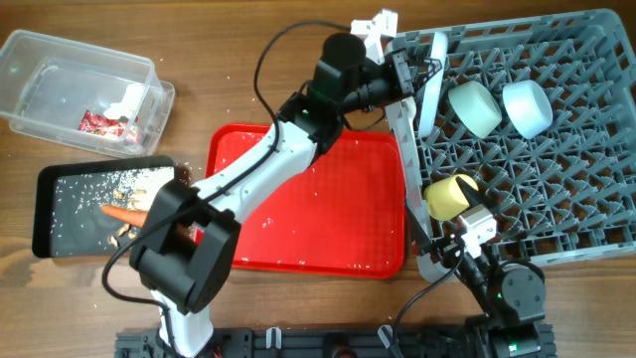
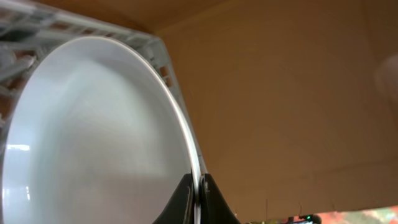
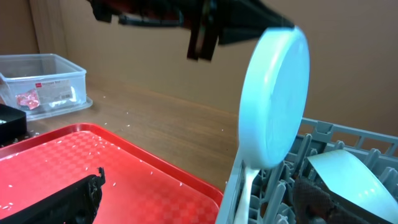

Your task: Sort waste into correct bins and load items into the dishwasher rack

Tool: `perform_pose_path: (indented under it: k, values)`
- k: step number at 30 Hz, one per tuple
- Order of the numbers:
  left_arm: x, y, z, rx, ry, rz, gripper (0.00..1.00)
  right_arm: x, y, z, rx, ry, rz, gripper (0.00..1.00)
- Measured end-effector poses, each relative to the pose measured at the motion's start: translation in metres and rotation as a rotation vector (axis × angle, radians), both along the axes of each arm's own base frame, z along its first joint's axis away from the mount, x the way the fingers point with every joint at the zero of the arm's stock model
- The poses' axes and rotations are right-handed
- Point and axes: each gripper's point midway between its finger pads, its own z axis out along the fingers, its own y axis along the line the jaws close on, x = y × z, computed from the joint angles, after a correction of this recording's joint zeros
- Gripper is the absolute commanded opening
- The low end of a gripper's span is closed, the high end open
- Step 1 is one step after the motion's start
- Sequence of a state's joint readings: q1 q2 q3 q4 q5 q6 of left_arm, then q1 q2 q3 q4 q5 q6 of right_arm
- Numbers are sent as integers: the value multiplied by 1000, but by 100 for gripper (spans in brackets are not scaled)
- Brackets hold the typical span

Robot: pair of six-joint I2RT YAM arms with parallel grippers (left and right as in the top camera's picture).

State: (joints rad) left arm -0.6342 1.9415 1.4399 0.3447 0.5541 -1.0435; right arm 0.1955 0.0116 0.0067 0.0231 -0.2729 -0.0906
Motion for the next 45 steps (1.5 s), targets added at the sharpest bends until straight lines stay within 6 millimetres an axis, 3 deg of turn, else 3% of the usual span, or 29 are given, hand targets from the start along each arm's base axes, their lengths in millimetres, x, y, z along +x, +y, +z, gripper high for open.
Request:
perform_pose_path:
  k: [3, 8, 11, 15, 18, 19, 21, 24, 25, 29, 31, 33, 34, 35, 36, 40, 43, 45]
  values:
    - [4, 3, -6, 5, 35, 17, 14, 0, 0, 0, 0, 0, 0, 100]
    - [19, 19, -9, 14, 41, 54, 12, 0, 0, 0, 0, 0, 0, 100]
    - [25, 26, -10, 21, 34, 71, 24, 0, 0, 0, 0, 0, -1, 100]
    - [21, 32, -31, 118, 56, 65, 22, 0, 0, 0, 0, 0, -1, 100]
    - [15, 66, -46, 290, 92, 122, 26, 0, 0, 0, 0, 1, 0, 100]
    - [14, 87, -40, 352, 77, 162, 34, 0, 0, 0, 0, 0, -1, 100]
    - [7, 128, -8, 443, -3, 238, 39, 0, 0, 0, 0, -1, -1, 99]
    - [-14, 173, 30, 549, -96, 306, 49, 0, 0, 0, 0, -1, -1, 100]
    - [-28, 195, 57, 589, -177, 344, 53, 0, 0, 0, 0, 0, -1, 100]
    - [-35, 197, 93, 570, -323, 359, 56, 0, 0, 0, 0, 0, -1, 100]
    - [-29, 185, 89, 569, -350, 341, 48, 0, 0, 0, 0, 0, 0, 100]
    - [-22, 174, 67, 604, -327, 303, 51, 0, 0, 0, 0, 0, -1, 100]
    - [-20, 170, 54, 621, -304, 287, 71, 0, 0, 0, 0, 0, -1, 100]
    - [-18, 168, 45, 638, -287, 276, 100, 0, 0, 0, 0, 0, -1, 100]
    - [-18, 168, 38, 654, -272, 267, 100, 0, 0, 0, 0, 0, -1, 100]
    - [-33, 177, 46, 664, -264, 261, 100, 0, 0, 0, 0, 0, -1, 100]
    - [-51, 187, 69, 645, -290, 272, 100, 0, 0, 0, 0, 0, -1, 100]
    - [-55, 189, 73, 642, -294, 275, 100, 0, 0, 0, 0, 0, -1, 100]
